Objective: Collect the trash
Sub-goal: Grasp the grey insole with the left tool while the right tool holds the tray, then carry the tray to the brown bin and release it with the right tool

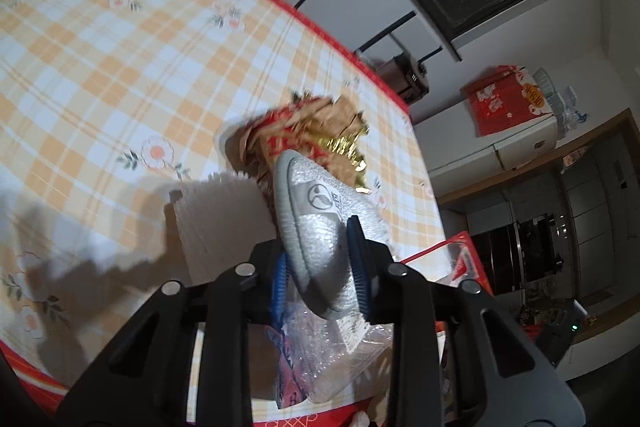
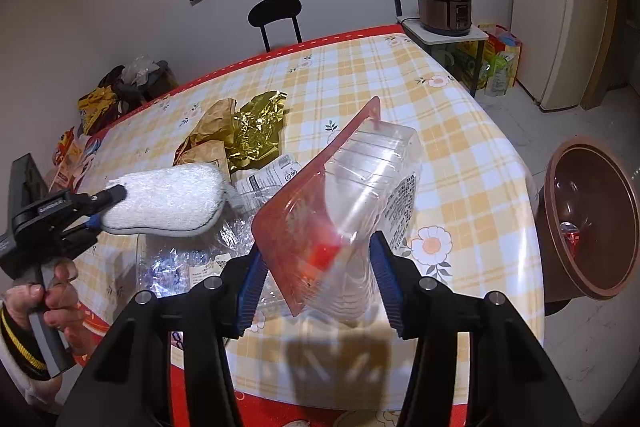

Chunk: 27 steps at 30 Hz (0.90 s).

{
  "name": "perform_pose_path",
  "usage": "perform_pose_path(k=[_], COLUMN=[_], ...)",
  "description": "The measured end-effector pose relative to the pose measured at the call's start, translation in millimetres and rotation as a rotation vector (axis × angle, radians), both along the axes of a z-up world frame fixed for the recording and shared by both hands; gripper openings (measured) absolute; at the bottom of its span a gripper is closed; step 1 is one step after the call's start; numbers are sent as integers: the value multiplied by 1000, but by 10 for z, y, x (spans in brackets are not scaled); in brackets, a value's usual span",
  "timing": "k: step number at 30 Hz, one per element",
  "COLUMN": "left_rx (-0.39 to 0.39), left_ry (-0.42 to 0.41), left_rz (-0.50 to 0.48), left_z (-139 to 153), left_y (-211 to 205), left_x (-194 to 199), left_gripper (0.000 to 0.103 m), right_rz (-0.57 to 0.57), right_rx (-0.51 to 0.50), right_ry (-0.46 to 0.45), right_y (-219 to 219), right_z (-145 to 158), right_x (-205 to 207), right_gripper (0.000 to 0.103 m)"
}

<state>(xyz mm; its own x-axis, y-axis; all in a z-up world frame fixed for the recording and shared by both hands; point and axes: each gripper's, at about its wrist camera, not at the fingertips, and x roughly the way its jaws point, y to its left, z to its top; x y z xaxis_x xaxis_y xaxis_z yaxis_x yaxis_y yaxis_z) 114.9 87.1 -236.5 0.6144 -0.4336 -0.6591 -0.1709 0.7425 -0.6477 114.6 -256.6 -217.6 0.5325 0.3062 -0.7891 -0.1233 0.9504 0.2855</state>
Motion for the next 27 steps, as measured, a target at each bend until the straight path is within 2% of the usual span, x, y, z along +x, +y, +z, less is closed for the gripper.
perform_pose_path(k=[6, 13, 22, 27], left_rx=[11, 71, 89, 95], left_ry=[-110, -199, -257, -257], left_rz=[11, -15, -27, -40], left_z=[393, 707, 882, 924], left_y=[69, 44, 34, -6], left_x=[-174, -328, -370, -367], left_gripper=[24, 21, 21, 21], right_rz=[-7, -40, -65, -76], right_rx=[-6, 8, 14, 30], right_ry=[-5, -18, -52, -57], right_y=[7, -104, -202, -254], right_z=[22, 88, 179, 209], right_x=[-15, -67, -80, -118], right_gripper=[50, 49, 45, 44])
